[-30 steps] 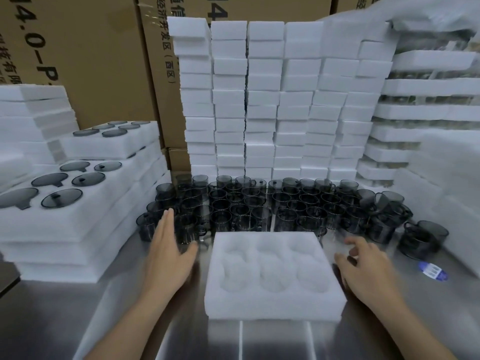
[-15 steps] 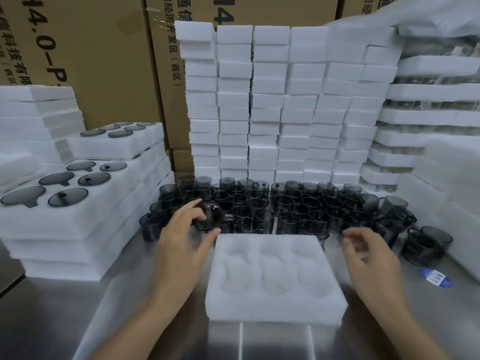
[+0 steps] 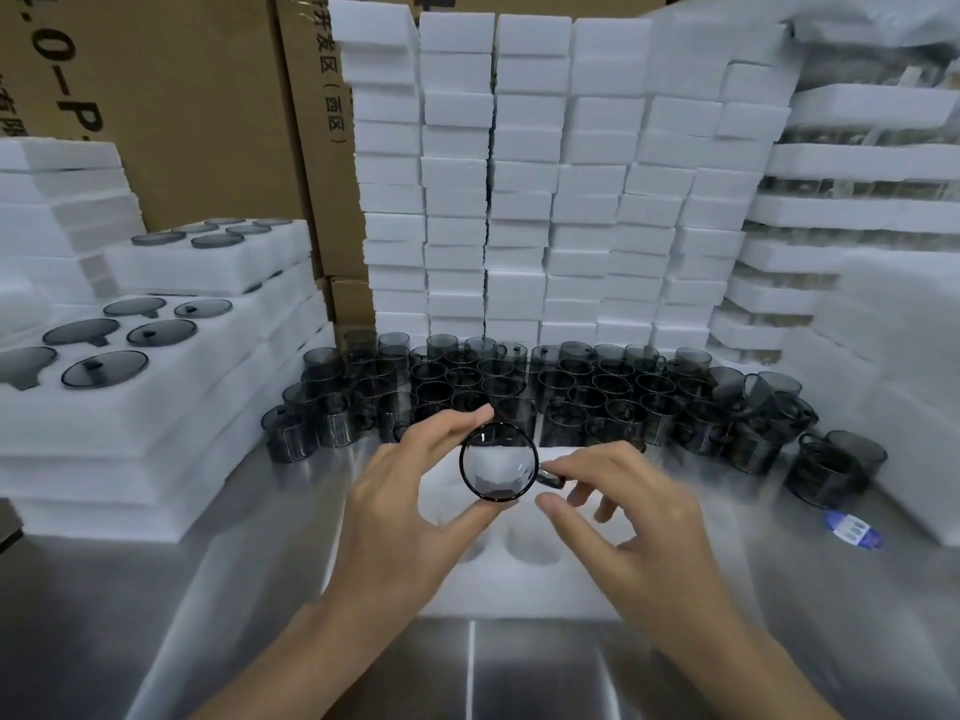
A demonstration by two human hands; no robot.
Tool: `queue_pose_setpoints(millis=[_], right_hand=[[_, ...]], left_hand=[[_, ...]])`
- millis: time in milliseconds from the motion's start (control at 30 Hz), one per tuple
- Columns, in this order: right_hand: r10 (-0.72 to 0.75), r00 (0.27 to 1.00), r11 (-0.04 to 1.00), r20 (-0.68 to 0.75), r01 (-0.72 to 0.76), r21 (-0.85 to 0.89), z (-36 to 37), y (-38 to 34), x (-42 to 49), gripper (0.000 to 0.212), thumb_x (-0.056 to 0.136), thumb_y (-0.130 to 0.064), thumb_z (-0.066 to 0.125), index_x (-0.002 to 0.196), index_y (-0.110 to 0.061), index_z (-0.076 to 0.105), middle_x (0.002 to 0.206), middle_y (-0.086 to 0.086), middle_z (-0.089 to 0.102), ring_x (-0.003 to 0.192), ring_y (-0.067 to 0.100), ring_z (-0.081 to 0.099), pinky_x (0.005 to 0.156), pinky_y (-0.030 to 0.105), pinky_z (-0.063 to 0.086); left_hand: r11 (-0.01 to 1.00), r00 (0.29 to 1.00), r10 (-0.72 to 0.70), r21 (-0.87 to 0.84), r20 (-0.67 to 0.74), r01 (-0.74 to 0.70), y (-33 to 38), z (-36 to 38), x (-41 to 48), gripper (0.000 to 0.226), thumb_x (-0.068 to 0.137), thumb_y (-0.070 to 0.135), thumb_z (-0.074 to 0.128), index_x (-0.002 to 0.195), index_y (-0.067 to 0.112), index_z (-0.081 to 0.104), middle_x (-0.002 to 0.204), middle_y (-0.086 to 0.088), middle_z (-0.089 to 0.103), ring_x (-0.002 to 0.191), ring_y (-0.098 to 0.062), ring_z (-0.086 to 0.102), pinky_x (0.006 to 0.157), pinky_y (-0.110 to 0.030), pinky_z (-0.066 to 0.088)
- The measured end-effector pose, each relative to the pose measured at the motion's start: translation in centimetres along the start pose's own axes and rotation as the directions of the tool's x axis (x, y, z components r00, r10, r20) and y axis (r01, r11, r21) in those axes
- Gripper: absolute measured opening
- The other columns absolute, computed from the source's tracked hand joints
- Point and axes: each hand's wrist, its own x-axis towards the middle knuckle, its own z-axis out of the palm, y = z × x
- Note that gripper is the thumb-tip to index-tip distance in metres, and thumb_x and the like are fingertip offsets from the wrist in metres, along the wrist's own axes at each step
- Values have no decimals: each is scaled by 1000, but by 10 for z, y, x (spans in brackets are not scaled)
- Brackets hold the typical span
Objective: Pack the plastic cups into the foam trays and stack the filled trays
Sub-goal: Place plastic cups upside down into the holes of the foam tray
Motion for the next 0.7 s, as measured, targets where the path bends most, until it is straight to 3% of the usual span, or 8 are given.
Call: queue_pose_setpoints(millis=[100, 167, 233, 300, 367, 433, 567, 700], right_hand=[[7, 996, 1000, -85, -7, -8, 3, -6, 2, 11, 94, -26, 76, 104, -24, 79, 99, -17, 69, 82, 3, 67, 72, 11, 48], [178, 977, 962, -120, -148, 228, 2, -15, 6, 4, 95, -24, 77, 96, -26, 80, 88, -10, 73, 75, 6, 69, 71, 12, 49], [376, 925, 819, -53, -305, 486, -2, -22, 11, 13, 96, -30, 72, 88, -25, 81, 76, 1, 73, 67, 8, 67, 66, 16, 51], [493, 868, 699, 61, -437, 567, -5, -24, 15, 30, 99, -33, 63, 81, -15, 79, 68, 6, 69, 61, 13, 61, 59, 20, 48], [558, 806, 616, 199, -563, 552, -4, -23, 17, 45, 107, -27, 57, 68, -10, 73, 62, 7, 64, 52, 14, 54, 51, 20, 41], [591, 751, 609, 296, -655, 447, -3, -22, 17, 56, 110, -20, 53, 56, -14, 66, 55, 2, 59, 48, 11, 48, 48, 17, 37], [610, 721, 675, 330, -690, 261, -4, -12, 15, 58, 105, -21, 53, 47, -18, 57, 51, -3, 49, 47, 7, 38, 47, 16, 31], [621, 709, 702, 335, -693, 166, -4, -6, 13, 56, 102, -23, 53, 46, -16, 57, 46, -6, 45, 44, 7, 35, 46, 14, 28]], left_hand=[[996, 1000, -5, -87, -5, 5, 0, 2, 0, 80, 75, 20, 98, 142, 27, 55, 147, 14, 65, 134, -7, 64, 102, -34, 55], [990, 1000, 9, -141, 27, -5, 1, 1, 0, 90, 76, 20, 98, 152, 26, 49, 155, 15, 57, 140, -11, 59, 109, -29, 51], [992, 996, 65, -110, 62, -58, 2, 0, 1, 92, 79, 22, 94, 158, 22, 47, 159, 15, 54, 143, -12, 57, 111, -26, 48], [993, 992, 103, -72, 68, -98, 2, 1, 2, 82, 83, 22, 91, 155, 20, 52, 156, 15, 57, 140, -12, 58, 108, -27, 50], [992, 991, 120, -53, 50, -118, 0, 2, 2, 68, 86, 24, 88, 148, 19, 61, 149, 15, 63, 133, -15, 63, 102, -28, 52], [992, 991, 119, -38, 54, -117, -3, 3, 1, 61, 86, 28, 87, 142, 18, 66, 142, 15, 67, 128, -18, 64, 98, -26, 51], [998, 997, -5, -59, 78, 10, -11, 3, 0, 65, 77, 45, 92, 136, 26, 71, 124, 18, 73, 112, -14, 66, 88, -17, 48], [995, 994, -57, -70, 93, 64, -15, 6, -2, 63, 73, 51, 90, 130, 25, 76, 110, 18, 75, 100, -15, 67, 78, -21, 49]])
